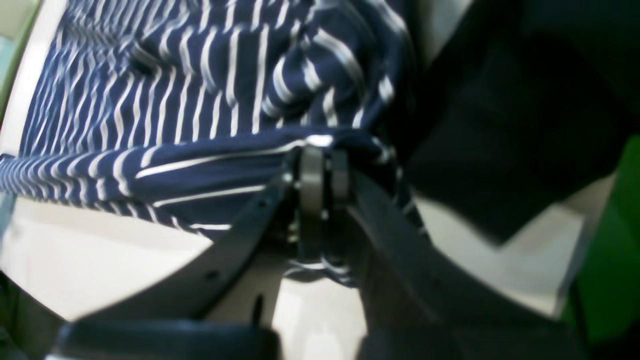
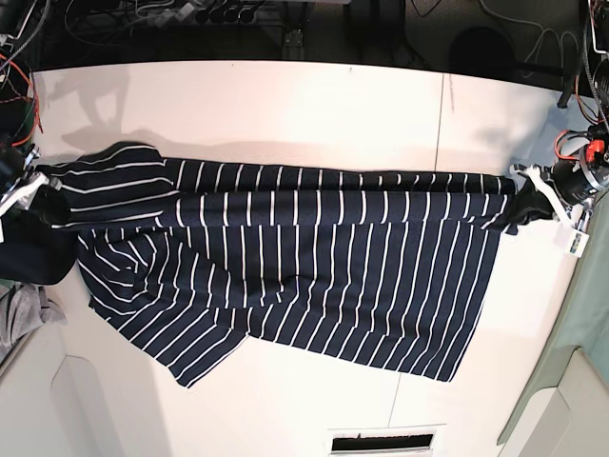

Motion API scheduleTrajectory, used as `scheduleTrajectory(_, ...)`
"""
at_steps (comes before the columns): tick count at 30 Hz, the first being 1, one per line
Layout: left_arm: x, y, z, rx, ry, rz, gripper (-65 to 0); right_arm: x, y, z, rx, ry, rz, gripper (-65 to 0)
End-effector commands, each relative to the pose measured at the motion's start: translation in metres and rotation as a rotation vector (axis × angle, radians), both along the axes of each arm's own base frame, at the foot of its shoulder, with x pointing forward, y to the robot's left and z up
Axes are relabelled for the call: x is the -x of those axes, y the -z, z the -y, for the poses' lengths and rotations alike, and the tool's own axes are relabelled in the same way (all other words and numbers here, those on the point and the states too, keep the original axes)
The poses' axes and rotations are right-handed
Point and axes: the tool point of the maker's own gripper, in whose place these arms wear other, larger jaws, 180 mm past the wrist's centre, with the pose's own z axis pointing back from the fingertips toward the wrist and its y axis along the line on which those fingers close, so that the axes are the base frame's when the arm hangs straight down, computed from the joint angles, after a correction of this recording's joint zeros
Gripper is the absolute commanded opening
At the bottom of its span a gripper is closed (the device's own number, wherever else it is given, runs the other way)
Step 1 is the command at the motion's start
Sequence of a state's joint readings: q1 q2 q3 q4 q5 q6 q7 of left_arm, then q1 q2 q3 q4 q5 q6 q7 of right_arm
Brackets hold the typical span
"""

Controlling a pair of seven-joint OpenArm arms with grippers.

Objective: Layout the t-shirt on the table in an organized manner, then fold the t-shirt properly
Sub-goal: 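Lift the shirt edge with both grippers and pull it taut between them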

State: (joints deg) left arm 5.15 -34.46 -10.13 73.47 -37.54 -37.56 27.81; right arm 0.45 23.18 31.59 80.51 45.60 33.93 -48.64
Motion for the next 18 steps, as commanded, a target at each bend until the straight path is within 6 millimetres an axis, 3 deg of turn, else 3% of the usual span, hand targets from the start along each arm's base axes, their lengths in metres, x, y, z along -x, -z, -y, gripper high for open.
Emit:
scheduleTrajectory(1,-0.013,-0.014,-0.012,-0.017,-0.016,0.038,-65.0,-0.015,-0.018,0.012,0.007,0.025,0.062,-65.0)
scheduleTrajectory(7,-0.021,0.010,-0.008,0.020,-0.031,-0.010,-65.0,-0.027,0.004,0.012,-0.030,0.066,0.010,-65.0)
scheduleTrajectory(8,-0.019,0.015,-0.006,0.028,-0.034,-0.022,-65.0,-0.026,0.009,0.010,-0.041,0.068,-0.001,-61.1)
scheduleTrajectory(10,-0.015,0.024,-0.002,0.043,-0.041,-0.042,-52.7,-0.021,0.019,0.005,-0.056,0.068,-0.029,-43.9)
scheduleTrajectory(12,-0.009,0.031,-0.002,0.044,-0.045,-0.075,-41.8,-0.015,0.025,0.001,-0.063,0.066,-0.047,-33.3)
scheduleTrajectory(15,0.004,0.041,-0.004,0.044,-0.062,-0.190,-39.4,-0.002,0.034,0.002,-0.067,0.072,-0.099,-32.7)
scheduleTrajectory(18,0.010,0.033,-0.004,0.099,-0.048,-0.217,-39.4,0.013,0.036,0.012,-0.075,0.104,-0.110,-32.7)
